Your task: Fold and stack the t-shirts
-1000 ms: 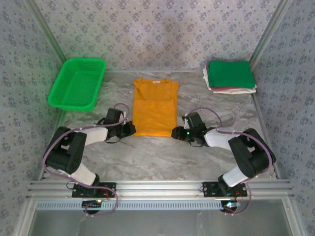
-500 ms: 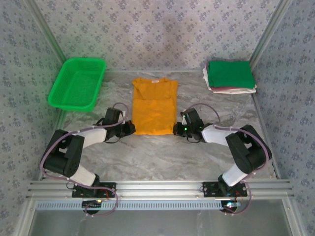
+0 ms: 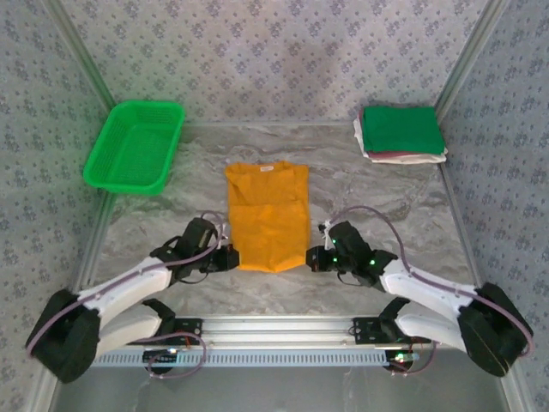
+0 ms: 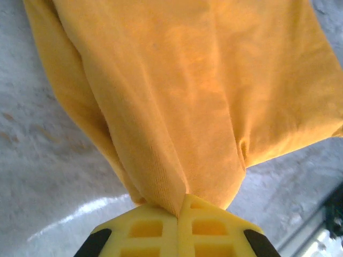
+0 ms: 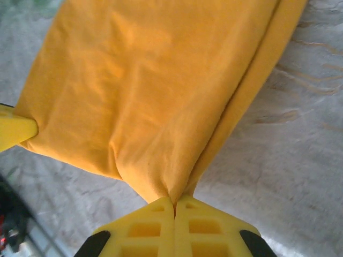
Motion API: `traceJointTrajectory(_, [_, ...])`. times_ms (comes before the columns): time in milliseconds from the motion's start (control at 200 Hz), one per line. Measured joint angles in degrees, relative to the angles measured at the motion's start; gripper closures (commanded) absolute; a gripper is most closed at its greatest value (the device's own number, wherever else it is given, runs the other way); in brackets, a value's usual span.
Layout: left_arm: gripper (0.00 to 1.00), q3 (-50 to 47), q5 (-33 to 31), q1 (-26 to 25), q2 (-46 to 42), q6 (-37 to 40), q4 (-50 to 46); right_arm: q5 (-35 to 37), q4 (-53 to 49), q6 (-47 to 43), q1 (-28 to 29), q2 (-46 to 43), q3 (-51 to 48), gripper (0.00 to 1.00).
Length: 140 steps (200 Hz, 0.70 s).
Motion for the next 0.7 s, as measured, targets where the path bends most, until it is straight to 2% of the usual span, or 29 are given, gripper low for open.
traceJointTrajectory(130, [1.00, 4.74, -1.22, 0.72, -5.53, 0.24, -8.28, 0.72, -3.96, 0.96, -1.27, -5.03, 2.08, 1.00])
traceJointTrajectory(235, [1.00, 11.19, 0.59, 5.68, -4.46, 1.40, -10.03, 0.52, -6.60, -0.15, -5.03, -3.21, 8.68, 1.00])
traceJointTrajectory(350, [1.00, 17.49, 3.78, 12.66, 1.40, 3.39, -9.22, -0.42, -6.71, -3.02, -9.27, 2.91, 17.73, 1.00])
traceJointTrajectory(480, [1.00, 22.82, 6.82, 18.14, 10.12, 5.07, -8.07, -1.99, -6.16, -5.95, -12.87, 11.61, 25.94, 1.00])
traceJointTrajectory(700, [1.00, 33.68, 9.57, 22.32, 25.03, 8.61, -7.39, -3.34, -4.52, -8.11, -16.79, 25.62, 34.14, 1.00])
